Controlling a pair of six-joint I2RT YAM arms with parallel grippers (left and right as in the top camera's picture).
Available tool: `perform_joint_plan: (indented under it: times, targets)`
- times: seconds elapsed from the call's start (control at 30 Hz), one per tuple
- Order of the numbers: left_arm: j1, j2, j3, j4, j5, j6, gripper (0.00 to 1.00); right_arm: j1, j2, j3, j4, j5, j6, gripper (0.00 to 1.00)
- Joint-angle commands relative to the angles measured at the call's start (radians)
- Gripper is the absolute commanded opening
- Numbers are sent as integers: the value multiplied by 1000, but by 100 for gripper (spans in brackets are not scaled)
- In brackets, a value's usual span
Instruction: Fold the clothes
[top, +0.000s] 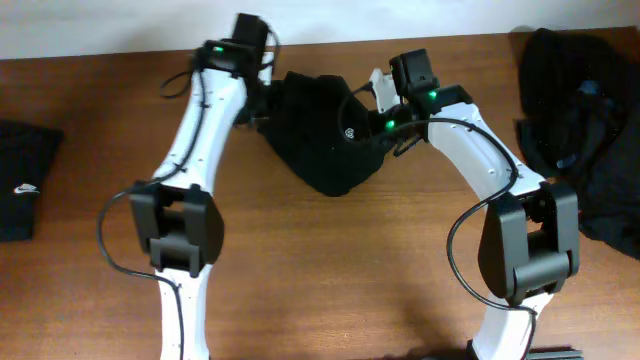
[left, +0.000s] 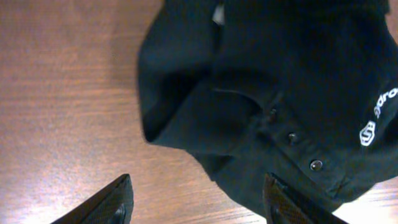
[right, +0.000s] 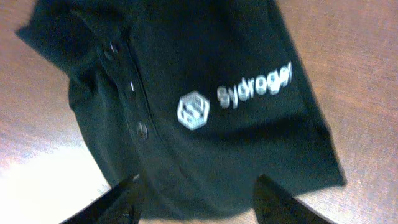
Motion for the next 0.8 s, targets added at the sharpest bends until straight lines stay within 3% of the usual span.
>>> perform_joint_plan:
  times: [0.0,0.33,0.47,0.53,0.77]
  targets:
    - [44,-8,-36,-9,144,-37,68,13,23,9,54,-5,5,63]
    - [51,-8,-148,-86,184,-36,68,52,186,8,135,-13,-34,60]
    - [50,-8,-171,-86,211,-36,68,79,226,8,98,-31,-36,38]
    - [51,-8,-176,-86,207,-36,68,92,229,8,62,-68,-30,32]
    - [48,-8,-211,-90,103,-35,68,150,228,8,-42,-182,197,31]
